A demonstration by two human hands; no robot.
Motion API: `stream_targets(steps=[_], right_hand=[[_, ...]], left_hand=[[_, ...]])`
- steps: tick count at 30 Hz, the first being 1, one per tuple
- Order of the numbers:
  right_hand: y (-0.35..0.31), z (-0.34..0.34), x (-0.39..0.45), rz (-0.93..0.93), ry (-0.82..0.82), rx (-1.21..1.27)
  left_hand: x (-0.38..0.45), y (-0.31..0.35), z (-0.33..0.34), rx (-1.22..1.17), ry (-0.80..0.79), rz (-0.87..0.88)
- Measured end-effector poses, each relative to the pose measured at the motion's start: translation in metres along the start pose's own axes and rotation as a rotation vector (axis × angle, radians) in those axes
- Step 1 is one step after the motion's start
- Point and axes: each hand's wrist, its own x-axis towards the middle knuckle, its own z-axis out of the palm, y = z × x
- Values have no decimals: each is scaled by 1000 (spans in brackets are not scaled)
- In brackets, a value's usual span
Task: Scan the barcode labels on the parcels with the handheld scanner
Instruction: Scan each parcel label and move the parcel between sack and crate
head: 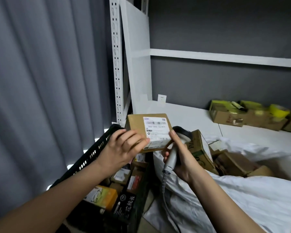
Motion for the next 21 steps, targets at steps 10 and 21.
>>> stream_targets(steps=[10,21], right_hand=[[-2,-10,4,-247,71,-97],[15,-12,12,-293,194,-346]], left_hand=[[17,29,-22,-1256,-570,-1317],[-25,21,23,-1827,-384,-1933]])
